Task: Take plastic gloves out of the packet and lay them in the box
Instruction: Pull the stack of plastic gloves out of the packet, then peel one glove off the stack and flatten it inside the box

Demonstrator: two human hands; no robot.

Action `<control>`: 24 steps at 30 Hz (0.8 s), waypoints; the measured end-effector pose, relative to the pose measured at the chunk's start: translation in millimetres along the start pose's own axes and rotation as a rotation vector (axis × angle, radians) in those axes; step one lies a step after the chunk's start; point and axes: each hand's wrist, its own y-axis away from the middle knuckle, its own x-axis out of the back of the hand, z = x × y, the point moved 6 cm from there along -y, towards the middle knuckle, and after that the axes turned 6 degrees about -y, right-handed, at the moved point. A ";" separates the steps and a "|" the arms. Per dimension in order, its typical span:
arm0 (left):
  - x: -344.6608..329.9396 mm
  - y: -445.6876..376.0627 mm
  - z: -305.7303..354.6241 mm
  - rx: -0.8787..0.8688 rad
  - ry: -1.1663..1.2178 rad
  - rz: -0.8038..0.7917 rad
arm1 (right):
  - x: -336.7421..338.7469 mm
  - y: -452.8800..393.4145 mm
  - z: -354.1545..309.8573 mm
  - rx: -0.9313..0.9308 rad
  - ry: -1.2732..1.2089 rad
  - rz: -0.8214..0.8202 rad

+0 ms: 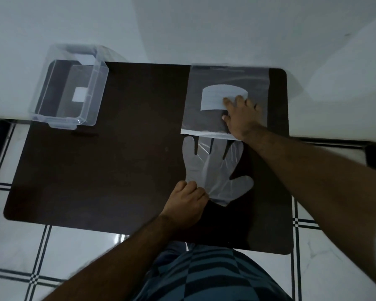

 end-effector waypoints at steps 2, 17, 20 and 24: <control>1.4 12.3 3.9 0.009 0.005 -0.003 | 1.3 5.3 -4.9 -0.012 -0.026 0.045; 1.0 69.1 13.5 0.015 0.038 -0.138 | -30.9 144.0 -81.2 0.121 -0.146 0.118; 1.1 81.1 12.4 0.009 0.035 -0.184 | -42.6 186.1 -92.1 0.137 -0.189 0.119; 10.7 111.2 9.0 0.082 0.086 -0.167 | -60.4 237.5 -112.6 0.148 -0.225 0.072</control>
